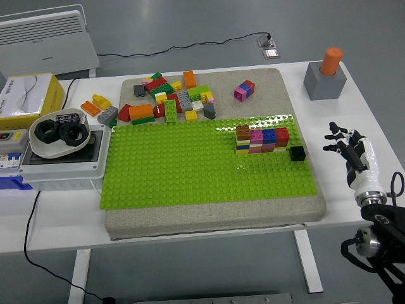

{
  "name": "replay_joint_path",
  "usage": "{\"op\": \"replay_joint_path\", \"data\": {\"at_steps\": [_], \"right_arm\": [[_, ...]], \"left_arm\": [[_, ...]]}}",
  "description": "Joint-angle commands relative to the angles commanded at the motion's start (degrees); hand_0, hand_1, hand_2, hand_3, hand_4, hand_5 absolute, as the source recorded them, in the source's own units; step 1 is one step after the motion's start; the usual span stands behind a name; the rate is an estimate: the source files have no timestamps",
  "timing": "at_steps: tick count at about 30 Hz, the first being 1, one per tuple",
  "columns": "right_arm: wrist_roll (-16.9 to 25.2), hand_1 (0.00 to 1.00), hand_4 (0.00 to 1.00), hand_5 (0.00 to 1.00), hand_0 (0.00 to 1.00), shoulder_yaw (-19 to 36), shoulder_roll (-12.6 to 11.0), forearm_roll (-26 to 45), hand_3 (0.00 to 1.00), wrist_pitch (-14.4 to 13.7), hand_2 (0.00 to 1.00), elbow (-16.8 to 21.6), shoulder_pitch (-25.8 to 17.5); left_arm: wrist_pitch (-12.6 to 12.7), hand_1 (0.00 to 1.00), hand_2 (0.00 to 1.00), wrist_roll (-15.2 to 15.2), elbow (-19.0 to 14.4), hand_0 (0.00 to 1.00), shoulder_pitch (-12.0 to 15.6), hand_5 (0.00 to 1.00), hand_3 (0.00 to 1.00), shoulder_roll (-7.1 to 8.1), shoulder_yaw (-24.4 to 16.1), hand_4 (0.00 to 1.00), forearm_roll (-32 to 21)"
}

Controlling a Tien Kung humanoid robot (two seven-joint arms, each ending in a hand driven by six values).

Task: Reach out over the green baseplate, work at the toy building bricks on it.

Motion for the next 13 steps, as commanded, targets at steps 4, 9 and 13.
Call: {"op": "replay_joint_path", "data": {"at_steps": [4,9,13], "right_arm": [[0.0,0.368,0.922,0.663,0.480,1.0,0.2,-0.2,0.456,0.0,0.491,0.2,0.2],[-0.2,0.368,0.920,0.637,0.481,0.9,0.4,-0.4,0.454,0.0,0.496,0.1,0.2],[-0.4,0.368,0.920,0.637,0.481,0.9,0.5,-1.2,0.454,0.0,0.496,0.5,0.3]], "left_arm": [[-0.2,0.382,0.435,-0.2,0.0,0.690,-0.1,0.002,0.471,0.16,0.6,0.037,-0.4],[0.1,0.381,0.430,-0.6,0.0,0.689,-0.2,0.002,0.469,0.44,0.8,0.041,-1.3],[0.5,0.381,0.430,-0.9,0.0,0.689,-0.2,0.002,0.469,0.55,0.9,0.041,-1.7]]}}
